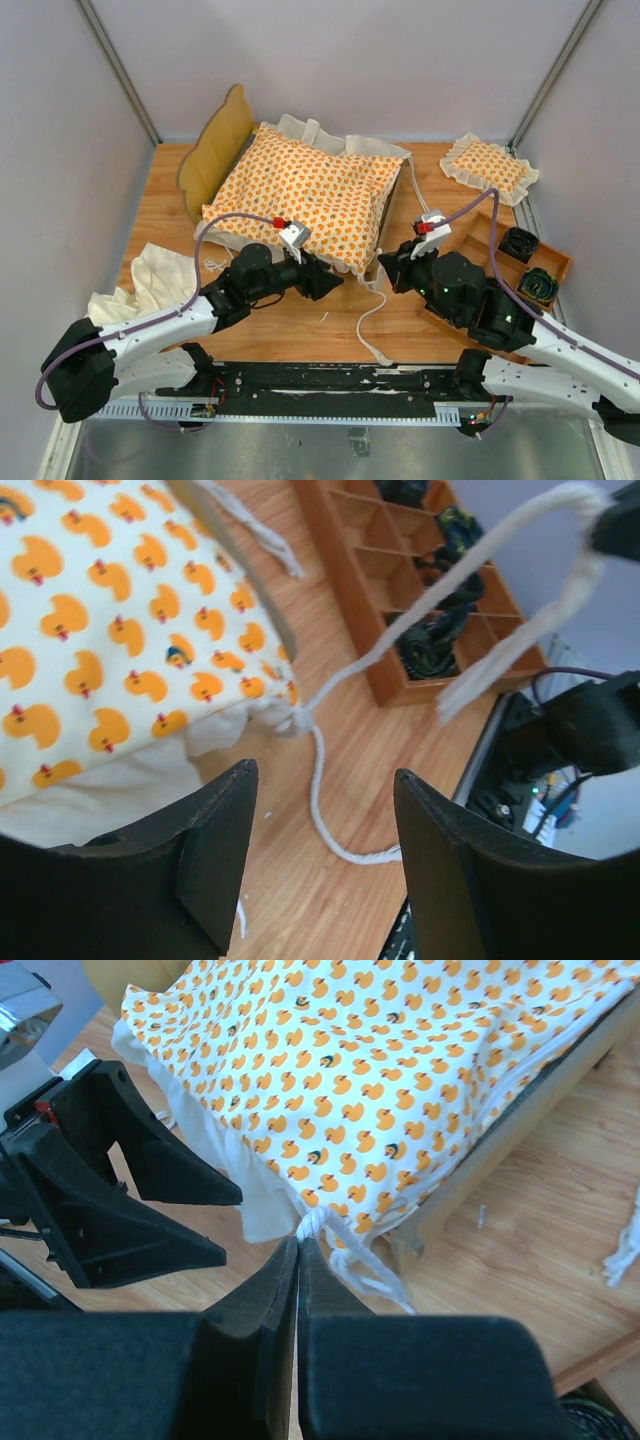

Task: Set up the pet bed
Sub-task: Adjust the ropes on the mattress.

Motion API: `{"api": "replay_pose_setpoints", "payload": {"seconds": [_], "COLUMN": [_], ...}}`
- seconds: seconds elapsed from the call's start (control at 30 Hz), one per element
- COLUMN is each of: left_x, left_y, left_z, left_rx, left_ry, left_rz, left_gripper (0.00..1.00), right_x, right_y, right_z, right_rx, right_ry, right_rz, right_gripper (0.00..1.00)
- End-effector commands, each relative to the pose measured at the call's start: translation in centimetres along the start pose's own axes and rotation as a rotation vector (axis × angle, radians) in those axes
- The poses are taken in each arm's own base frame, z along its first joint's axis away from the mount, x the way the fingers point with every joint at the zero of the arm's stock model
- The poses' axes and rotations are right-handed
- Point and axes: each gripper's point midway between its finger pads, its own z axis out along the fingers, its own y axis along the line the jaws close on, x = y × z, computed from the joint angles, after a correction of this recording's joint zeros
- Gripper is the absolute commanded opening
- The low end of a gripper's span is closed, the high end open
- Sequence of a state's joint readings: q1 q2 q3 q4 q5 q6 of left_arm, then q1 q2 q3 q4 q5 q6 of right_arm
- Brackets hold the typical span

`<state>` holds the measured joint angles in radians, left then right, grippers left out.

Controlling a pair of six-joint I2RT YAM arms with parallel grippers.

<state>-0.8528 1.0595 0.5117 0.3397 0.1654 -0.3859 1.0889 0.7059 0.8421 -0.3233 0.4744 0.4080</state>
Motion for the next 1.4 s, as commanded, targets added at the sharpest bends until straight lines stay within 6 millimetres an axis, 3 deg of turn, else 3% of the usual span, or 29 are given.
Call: {"api": "replay_pose_setpoints", "payload": {"seconds": [0.0,0.17,0.63,0.7,0.83,0.93,1.07,1.23,1.37], "left_x": [-2.7,-4.1,-5.4,-5.8,-6.3,-6.3,-6.6,-8.1,-9.7], "left_y": [-4.8,-7.0,-5.6,-5.4,-4.7,-2.4,2.5,6.6,7.0], "left_z": [-0.8,-2.1,-1.4,-1.5,-2.1,-2.5,-3.8,-7.0,-9.5], "left_rx": [0.238,0.34,0.245,0.228,0.182,0.044,-0.257,-0.536,-0.603], "left_ry": [-0.091,-0.134,-0.186,-0.206,-0.237,-0.233,-0.219,-0.265,-0.336], "left_rz": [0.035,0.033,0.021,0.02,0.018,0.005,-0.009,-0.004,-0.036], "left_gripper": [0.61,0.63,0.63,0.51,0.03,0.0,0.0,0.0,0.0], "right_x": [-0.8,-0.9,0.2,0.5,1.3,2.7,5.8,9.5,12.3], "right_y": [3.3,4.8,7.4,7.5,7.3,6.0,3.0,-1.6,-4.0], "right_z": [1.6,3.1,4.6,4.7,4.6,4.1,2.9,1.7,1.4], "right_rx": [-0.095,-0.113,-0.193,-0.194,-0.194,-0.149,-0.051,0.133,0.222], "right_ry": [-0.032,-0.035,-0.002,0.006,0.028,0.076,0.166,0.254,0.306], "right_rz": [0.099,0.15,0.236,0.235,0.218,0.178,0.09,0.015,-0.038], "right_gripper": [0.0,0.0,0.0,0.0,0.05,0.21,0.38,0.4,0.38]}}
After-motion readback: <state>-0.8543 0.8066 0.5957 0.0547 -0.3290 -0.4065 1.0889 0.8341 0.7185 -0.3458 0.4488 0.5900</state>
